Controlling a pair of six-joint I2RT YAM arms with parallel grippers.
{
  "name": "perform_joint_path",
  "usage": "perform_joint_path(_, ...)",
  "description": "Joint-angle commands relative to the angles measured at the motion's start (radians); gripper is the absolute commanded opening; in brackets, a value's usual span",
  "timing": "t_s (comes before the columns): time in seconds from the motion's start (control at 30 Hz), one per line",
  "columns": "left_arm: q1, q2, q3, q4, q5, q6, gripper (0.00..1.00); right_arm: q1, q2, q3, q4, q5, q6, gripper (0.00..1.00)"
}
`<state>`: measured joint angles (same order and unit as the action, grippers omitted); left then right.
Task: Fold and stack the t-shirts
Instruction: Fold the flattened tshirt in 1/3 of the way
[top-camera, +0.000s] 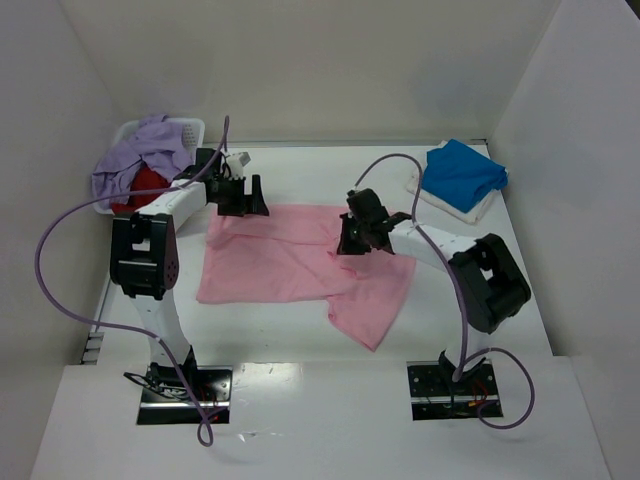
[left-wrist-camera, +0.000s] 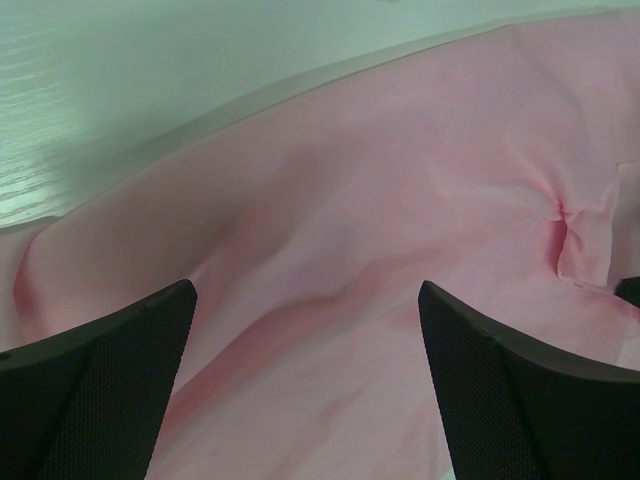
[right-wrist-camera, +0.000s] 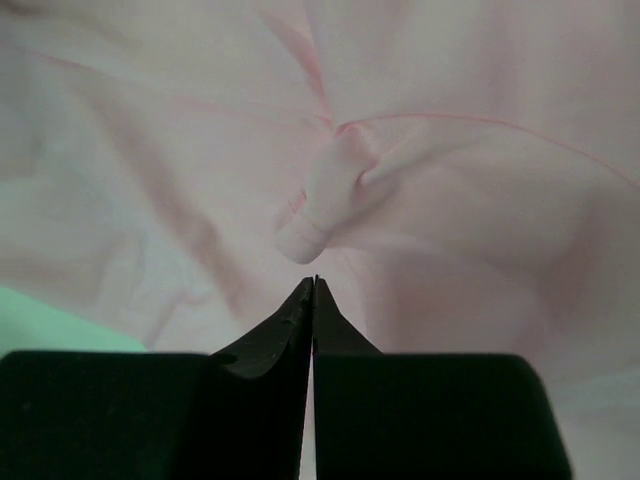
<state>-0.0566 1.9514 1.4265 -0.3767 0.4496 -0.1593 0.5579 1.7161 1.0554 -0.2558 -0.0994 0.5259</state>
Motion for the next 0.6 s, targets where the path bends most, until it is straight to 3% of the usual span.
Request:
perform_joint_path(0.0,-0.002,0.015,0.038,-0.007,-0.072,-0.012,1.0,-0.059,-0.087,0.073,-0.039,0.099,-0.018,0.11)
perform_joint_path(0.17,-0.02,0.003,0.029,0.019,-0.234,-0.078,0.98,-0.167,-0.101,0.104,-0.062,0.176,-0.058,0.13)
perform_joint_path(0.3,-0.02,0.001,0.003,0.019,-0.327,-0.111,0.95,-0.234,-0.015,0.133,-0.095,0.237,-0.058,0.04)
perform_joint_path(0.57,-0.02,0.01,-0.04,0.019,-0.471,-0.154,0.86,-0.234,0.111,0.133,-0.051,0.26,-0.058,0.0)
